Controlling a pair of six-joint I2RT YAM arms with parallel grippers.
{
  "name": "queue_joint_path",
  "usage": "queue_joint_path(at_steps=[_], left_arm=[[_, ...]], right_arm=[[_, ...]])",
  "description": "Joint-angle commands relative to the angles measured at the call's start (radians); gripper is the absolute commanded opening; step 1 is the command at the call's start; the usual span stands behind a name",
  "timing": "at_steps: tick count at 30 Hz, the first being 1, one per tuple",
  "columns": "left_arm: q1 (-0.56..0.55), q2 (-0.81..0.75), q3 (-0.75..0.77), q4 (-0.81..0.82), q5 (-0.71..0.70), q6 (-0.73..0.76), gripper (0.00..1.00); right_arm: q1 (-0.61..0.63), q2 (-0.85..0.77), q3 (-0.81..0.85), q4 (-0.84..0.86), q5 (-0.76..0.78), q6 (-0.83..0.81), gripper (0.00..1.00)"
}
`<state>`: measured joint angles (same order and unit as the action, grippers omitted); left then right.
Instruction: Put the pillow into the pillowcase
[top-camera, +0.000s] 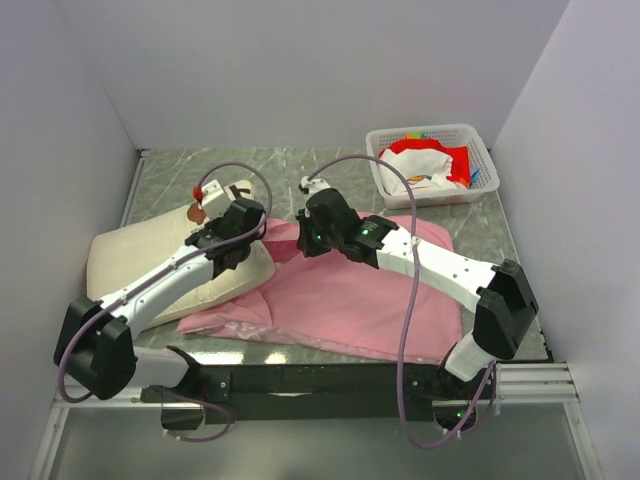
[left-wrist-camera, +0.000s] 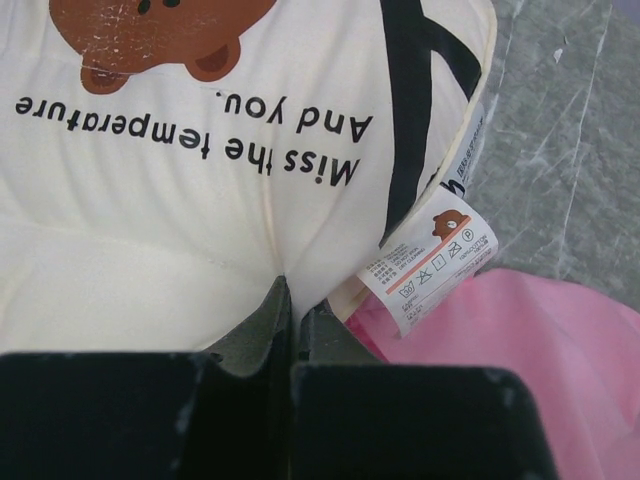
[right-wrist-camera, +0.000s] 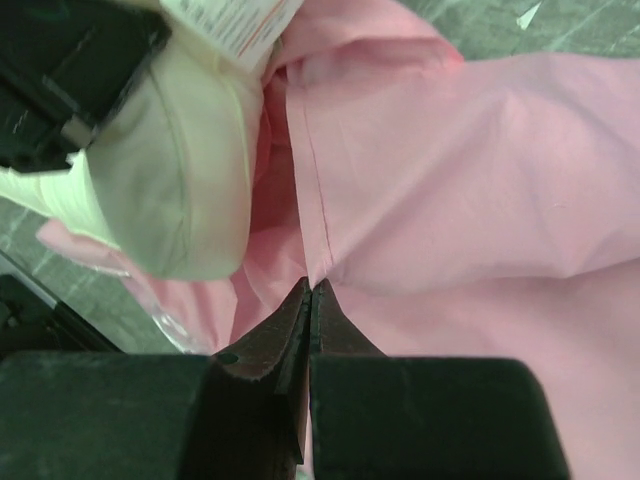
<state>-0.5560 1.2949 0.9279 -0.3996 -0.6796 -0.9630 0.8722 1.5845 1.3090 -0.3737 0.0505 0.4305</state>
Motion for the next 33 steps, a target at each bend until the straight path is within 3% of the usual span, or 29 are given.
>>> queue_joint_path(at_steps=[1, 20, 25, 33], left_arm=[[0.013, 0.062, 0.078, 0.03, -0.142, -0.006, 0.01], [-0.007, 0.219, 0.183, 0.096, -0.071, 0.079, 0.01], [-0.103, 0.17, 0.111, 0.123, -0.066, 0.069, 0.01], [-0.219, -0.009, -0.029, 0.094, -0.038, 0.023, 0.01]], right_arm=[[-0.007, -0.061, 0.042, -0.037, -0.034, -0.041, 0.0], [-0.045, -0.051, 0.139, -0.106, -0.124, -0.058, 0.0], [-0.12, 0.026, 0.228, -0.114, -0.231, -0.018, 0.0], [-0.162, 0.138, 0.279, -0.103, -0.226, 0.031, 0.0]])
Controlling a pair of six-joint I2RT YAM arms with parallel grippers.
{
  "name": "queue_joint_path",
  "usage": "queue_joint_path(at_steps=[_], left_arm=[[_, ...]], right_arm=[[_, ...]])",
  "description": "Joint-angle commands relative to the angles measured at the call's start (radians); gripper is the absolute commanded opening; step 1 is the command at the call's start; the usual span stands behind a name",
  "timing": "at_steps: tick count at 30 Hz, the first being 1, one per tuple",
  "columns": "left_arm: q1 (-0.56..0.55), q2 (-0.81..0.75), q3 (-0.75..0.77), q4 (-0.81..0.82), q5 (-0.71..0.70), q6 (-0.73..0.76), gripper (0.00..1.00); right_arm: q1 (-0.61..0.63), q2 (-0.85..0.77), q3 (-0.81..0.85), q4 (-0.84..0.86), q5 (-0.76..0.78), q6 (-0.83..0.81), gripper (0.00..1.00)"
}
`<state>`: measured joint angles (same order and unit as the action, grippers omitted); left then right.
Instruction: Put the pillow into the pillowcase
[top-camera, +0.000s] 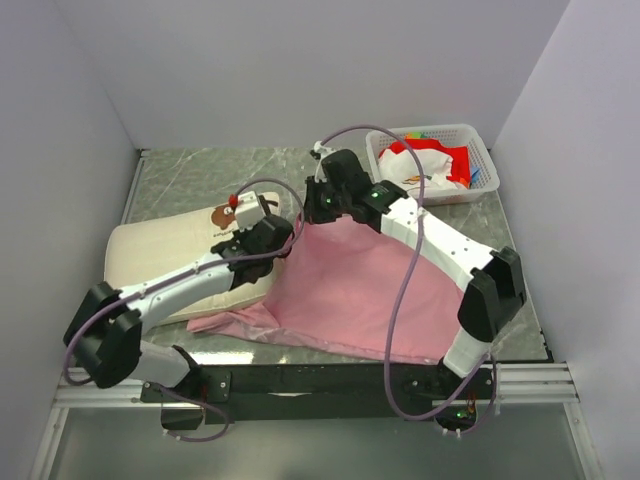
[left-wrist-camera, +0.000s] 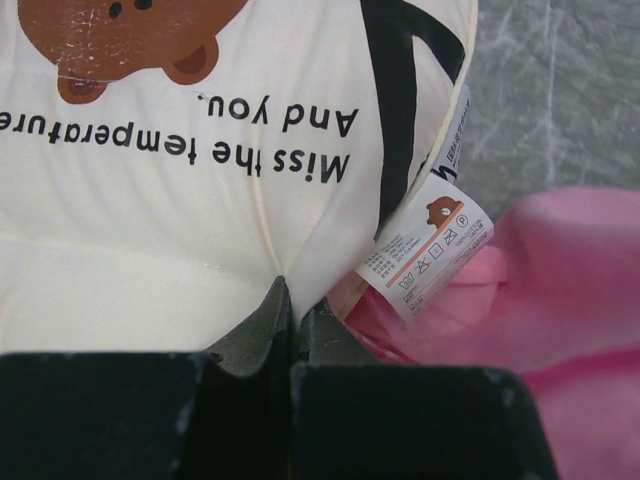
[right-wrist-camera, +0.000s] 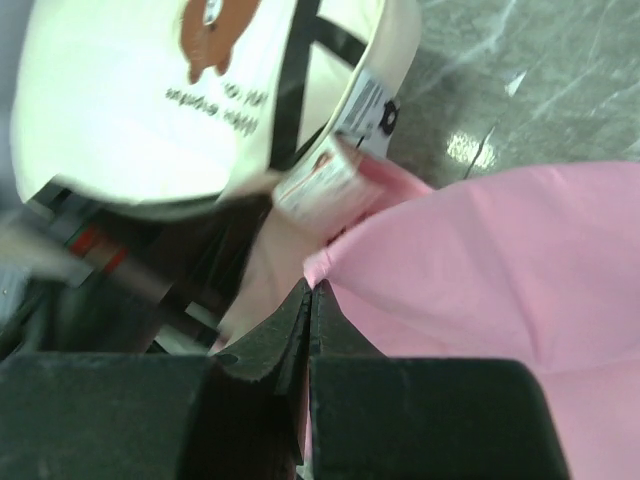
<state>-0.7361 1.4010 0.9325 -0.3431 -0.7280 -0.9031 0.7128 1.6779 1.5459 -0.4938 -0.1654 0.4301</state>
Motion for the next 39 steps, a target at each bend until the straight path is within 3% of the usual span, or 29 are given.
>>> queue_joint_path(at_steps=[1, 5, 9, 24, 31, 36, 39], left_arm=[[-0.061, -0.135, -0.044, 0.035, 0.015, -0.039, 0.01], [-0.094, -0.227, -0.105, 0.006, 0.015, -0.048, 0.01], [-0.109, -0.304, -0.164, 0.029, 0.111, -0.02, 0.01], [-0.224, -0.431, -0.271, -0.03, 0.121, -0.069, 0.01], [-0.258, -0.525, -0.352, 0.022, 0.212, -0.025, 0.01], [-0.261, -0.516, -0.377, 0.012, 0.266, -0.013, 0.01], [-0.272, -0.53, -0.382, 0.001, 0.265, -0.014, 0.01]], right_arm=[[-0.006, 0.055, 0.04, 0.02, -0.005, 0.036, 0.0], [-0.015, 0.091, 0.005, 0.027, 0.044, 0.052, 0.0], [-0.019, 0.091, -0.035, 0.066, 0.079, 0.065, 0.0], [-0.053, 0.192, 0.114, -0.055, 0.245, 0.035, 0.0], [-0.072, 0.241, 0.186, -0.092, 0.245, 0.016, 0.02], [-0.07, 0.22, 0.178, -0.071, 0.231, 0.021, 0.04], [-0.072, 0.252, 0.254, -0.11, 0.271, 0.012, 0.03]])
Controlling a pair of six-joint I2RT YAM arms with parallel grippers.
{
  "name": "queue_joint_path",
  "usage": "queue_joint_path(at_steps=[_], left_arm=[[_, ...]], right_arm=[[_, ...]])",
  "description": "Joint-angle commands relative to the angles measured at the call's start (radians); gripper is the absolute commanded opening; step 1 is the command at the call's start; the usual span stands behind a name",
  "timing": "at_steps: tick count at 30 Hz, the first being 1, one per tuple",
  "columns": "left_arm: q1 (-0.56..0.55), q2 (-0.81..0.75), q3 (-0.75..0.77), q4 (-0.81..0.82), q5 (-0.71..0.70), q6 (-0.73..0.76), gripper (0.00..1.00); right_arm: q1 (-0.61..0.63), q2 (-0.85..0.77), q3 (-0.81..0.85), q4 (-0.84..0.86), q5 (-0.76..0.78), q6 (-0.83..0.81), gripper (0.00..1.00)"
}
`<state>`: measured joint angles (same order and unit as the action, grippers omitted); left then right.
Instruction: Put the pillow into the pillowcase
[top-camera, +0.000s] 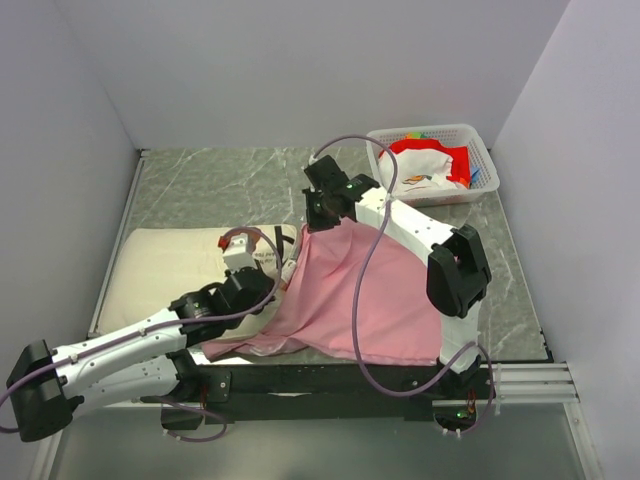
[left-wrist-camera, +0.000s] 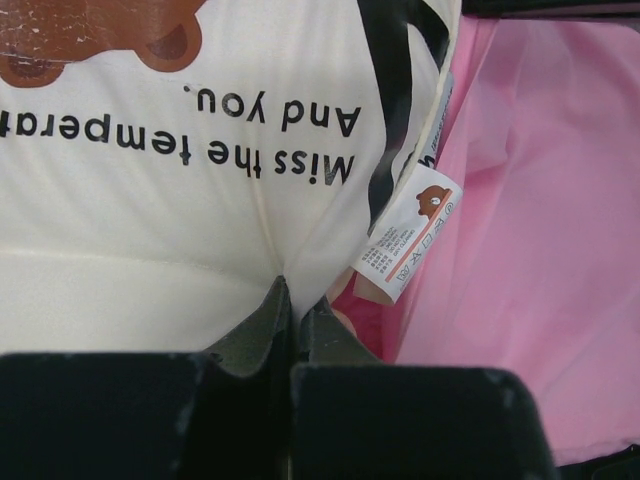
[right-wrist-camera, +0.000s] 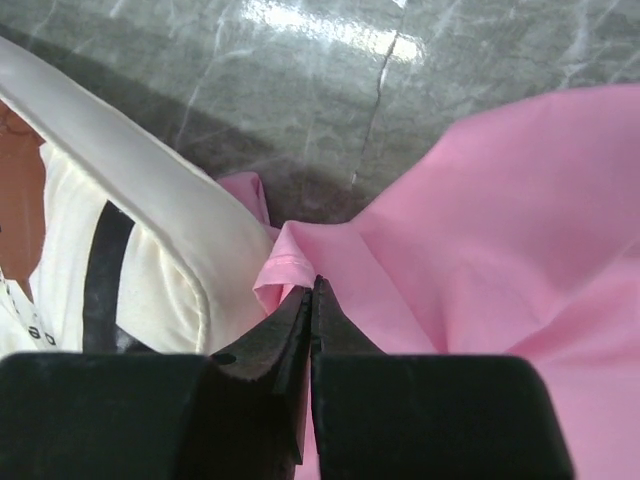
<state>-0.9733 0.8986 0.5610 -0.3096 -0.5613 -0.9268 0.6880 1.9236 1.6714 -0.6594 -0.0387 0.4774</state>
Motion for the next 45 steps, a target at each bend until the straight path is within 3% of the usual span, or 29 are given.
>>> queue_joint_path(at_steps=[1, 12, 26, 35, 39, 41, 45], left_arm=[[-0.034, -0.044, -0.013, -0.036, 0.098, 0.009, 0.01], [-0.039, -0.191, -0.069, 0.003, 0.141, 0.058, 0.01], [-0.041, 0.089, -0.036, 0.239, 0.239, 0.151, 0.01], [-0.033, 0.146, 0.065, 0.362, 0.31, 0.197, 0.01], [-0.028, 0.189, 0.109, 0.316, 0.285, 0.192, 0.01], [-0.025, 0.203, 0.122, 0.264, 0.255, 0.18, 0.01], [-0.015, 0.174, 0.152, 0.135, 0.187, 0.134, 0.16]], right_arm=[[-0.047, 0.032, 0.149, 0.017, 0.146, -0.04, 0.01], [-0.042, 0.072, 0.215, -0.02, 0.178, -0.051, 0.0], [0.074, -0.103, 0.148, 0.014, 0.094, -0.056, 0.0], [0.065, 0.097, 0.323, -0.019, 0.092, -0.06, 0.0], [0.027, 0.078, 0.239, 0.023, 0.091, -0.049, 0.11], [0.016, 0.046, 0.193, 0.047, 0.1, -0.052, 0.31], [0.002, -0.081, 0.136, 0.064, 0.126, -0.066, 0.57]])
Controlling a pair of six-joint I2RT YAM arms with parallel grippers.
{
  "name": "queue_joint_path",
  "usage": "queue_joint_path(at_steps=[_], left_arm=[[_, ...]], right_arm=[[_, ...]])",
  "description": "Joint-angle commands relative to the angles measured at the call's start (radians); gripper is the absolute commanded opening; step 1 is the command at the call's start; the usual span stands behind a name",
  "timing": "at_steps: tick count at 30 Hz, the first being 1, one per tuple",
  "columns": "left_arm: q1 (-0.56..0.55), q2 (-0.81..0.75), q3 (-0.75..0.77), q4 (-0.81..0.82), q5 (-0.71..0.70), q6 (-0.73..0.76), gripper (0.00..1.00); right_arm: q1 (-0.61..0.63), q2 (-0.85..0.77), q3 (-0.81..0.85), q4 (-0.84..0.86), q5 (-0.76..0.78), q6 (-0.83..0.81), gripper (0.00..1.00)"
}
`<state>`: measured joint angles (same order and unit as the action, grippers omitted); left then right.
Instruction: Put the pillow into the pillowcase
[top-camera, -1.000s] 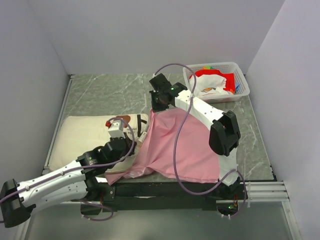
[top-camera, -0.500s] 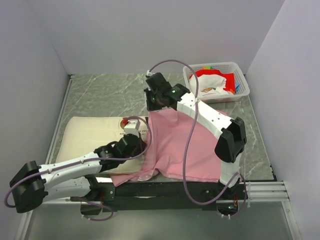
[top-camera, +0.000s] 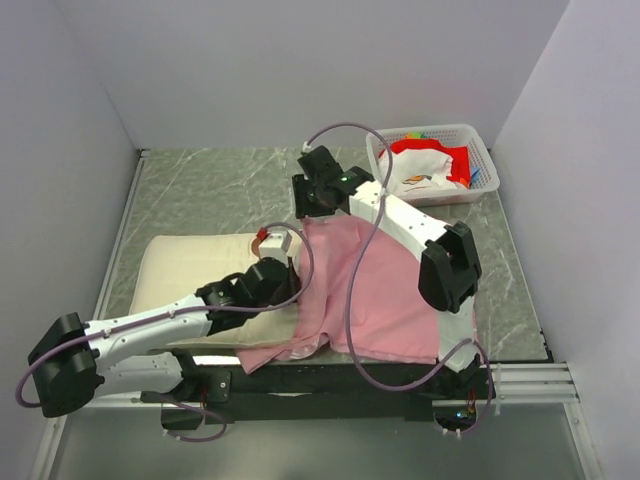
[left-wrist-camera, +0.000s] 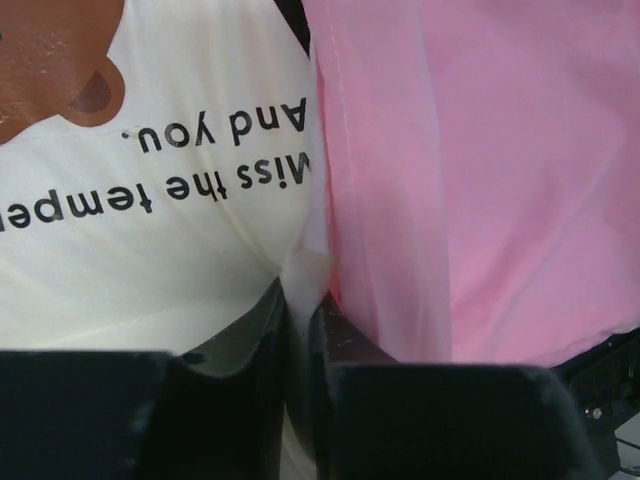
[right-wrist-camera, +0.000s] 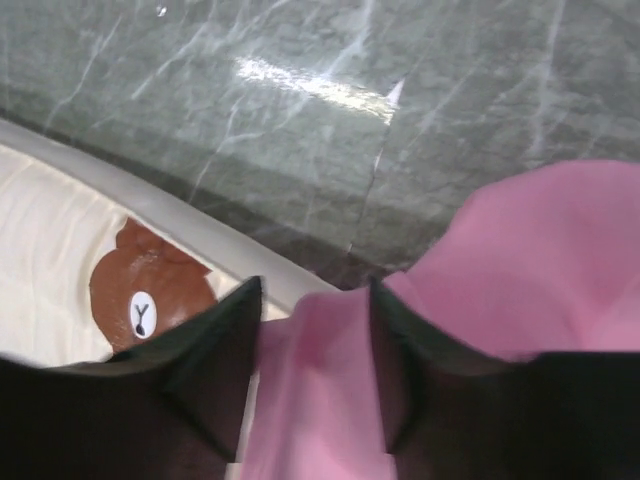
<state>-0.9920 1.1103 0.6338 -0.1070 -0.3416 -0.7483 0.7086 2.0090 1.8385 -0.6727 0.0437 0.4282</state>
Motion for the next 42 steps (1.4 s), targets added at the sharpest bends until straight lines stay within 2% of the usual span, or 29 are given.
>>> queue_joint_path(at_steps=[1, 6, 8, 9, 11, 13, 15, 16, 20, 22, 26, 29, 30, 31, 32, 33, 34, 42], left_arm=[[0.007, -0.047, 0.086, -0.1, -0.052, -0.058, 0.29], [0.045, -0.119, 0.144, -0.339, -0.164, -0.18, 0.58], [0.061, -0.138, 0.162, -0.388, -0.186, -0.222, 0.6], [0.065, -0.153, 0.171, -0.457, -0.23, -0.242, 0.66], [0.09, -0.164, 0.205, -0.535, -0.281, -0.305, 0.7], [0.139, -0.171, 0.225, -0.646, -0.342, -0.344, 0.8], [0.194, -0.179, 0.218, -0.643, -0.32, -0.313, 0.87], [0.244, -0.179, 0.211, -0.607, -0.26, -0.292, 0.89], [0.276, -0.142, 0.161, -0.438, -0.14, -0.159, 0.94], [0.282, -0.078, 0.17, -0.361, -0.099, -0.119, 0.95], [0.285, 0.083, 0.214, -0.31, -0.048, -0.094, 0.95], [0.291, 0.221, 0.257, -0.294, -0.031, -0.085, 0.88], [0.291, 0.265, 0.259, -0.277, 0.002, -0.079, 0.65], [0.291, 0.276, 0.247, -0.258, 0.022, -0.069, 0.53], [0.291, 0.279, 0.235, -0.238, 0.051, -0.065, 0.38], [0.291, 0.263, 0.219, -0.203, 0.088, -0.063, 0.08], [0.291, 0.25, 0.187, -0.192, 0.104, -0.06, 0.01], [0.288, 0.122, 0.066, -0.203, 0.177, -0.052, 0.01]], right_arm=[[-0.018, -0.186, -0.042, 0.082, 0.062, -0.019, 0.67], [-0.023, -0.318, -0.154, 0.104, 0.123, -0.003, 0.8], [-0.026, -0.352, -0.218, 0.128, 0.125, 0.007, 0.81], [-0.026, -0.384, -0.243, 0.137, 0.122, 0.012, 0.81], [-0.015, -0.409, -0.307, 0.168, 0.098, 0.023, 0.81], [0.0, -0.42, -0.329, 0.179, 0.102, 0.014, 0.8], [0.02, -0.382, -0.306, 0.165, 0.114, -0.002, 0.8], [0.025, -0.363, -0.285, 0.135, 0.117, -0.023, 0.79], [0.032, -0.253, -0.168, 0.085, 0.122, -0.08, 0.77], [0.034, -0.224, -0.137, 0.048, 0.143, -0.104, 0.76], [0.034, -0.173, -0.113, 0.047, 0.145, -0.14, 0.77], [0.019, -0.155, -0.09, 0.033, 0.134, -0.144, 0.77], [0.011, -0.153, -0.09, 0.042, 0.122, -0.146, 0.77], [0.005, -0.15, -0.087, 0.045, 0.107, -0.152, 0.77], [-0.007, -0.138, -0.076, 0.044, 0.079, -0.16, 0.77], [-0.011, -0.13, -0.065, 0.03, 0.065, -0.169, 0.77], [-0.011, -0.124, -0.049, 0.024, 0.055, -0.196, 0.77], [-0.005, -0.145, -0.036, -0.07, -0.036, -0.312, 0.77]])
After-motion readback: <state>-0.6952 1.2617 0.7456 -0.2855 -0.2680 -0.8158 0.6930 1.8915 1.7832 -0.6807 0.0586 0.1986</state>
